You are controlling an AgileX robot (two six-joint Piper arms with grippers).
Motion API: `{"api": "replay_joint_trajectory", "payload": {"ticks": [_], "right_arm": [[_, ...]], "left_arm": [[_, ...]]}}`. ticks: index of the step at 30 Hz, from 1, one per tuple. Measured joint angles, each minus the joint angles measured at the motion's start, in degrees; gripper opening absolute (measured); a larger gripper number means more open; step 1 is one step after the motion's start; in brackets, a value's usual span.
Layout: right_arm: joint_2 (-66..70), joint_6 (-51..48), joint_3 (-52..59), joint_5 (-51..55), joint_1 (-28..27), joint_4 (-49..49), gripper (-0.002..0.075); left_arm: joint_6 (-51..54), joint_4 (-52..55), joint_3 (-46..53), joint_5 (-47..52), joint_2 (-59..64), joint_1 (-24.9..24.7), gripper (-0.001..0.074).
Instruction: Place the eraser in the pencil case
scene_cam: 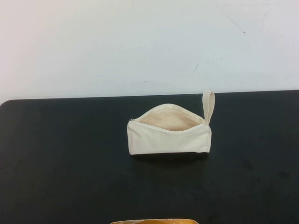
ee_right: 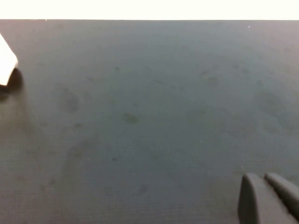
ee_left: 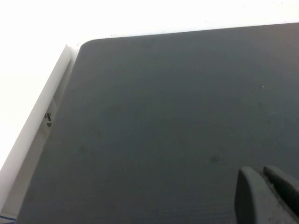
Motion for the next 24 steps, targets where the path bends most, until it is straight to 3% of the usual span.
{"api": "replay_joint_trajectory", "payload": {"ticks": [24], "right_arm": [[0.00, 0.00, 0.00, 0.00, 0.00, 0.00, -0.0001]], "left_arm": [[-0.89, 0.00, 0.00, 0.12, 0.00, 0.00, -0.0001]]}}
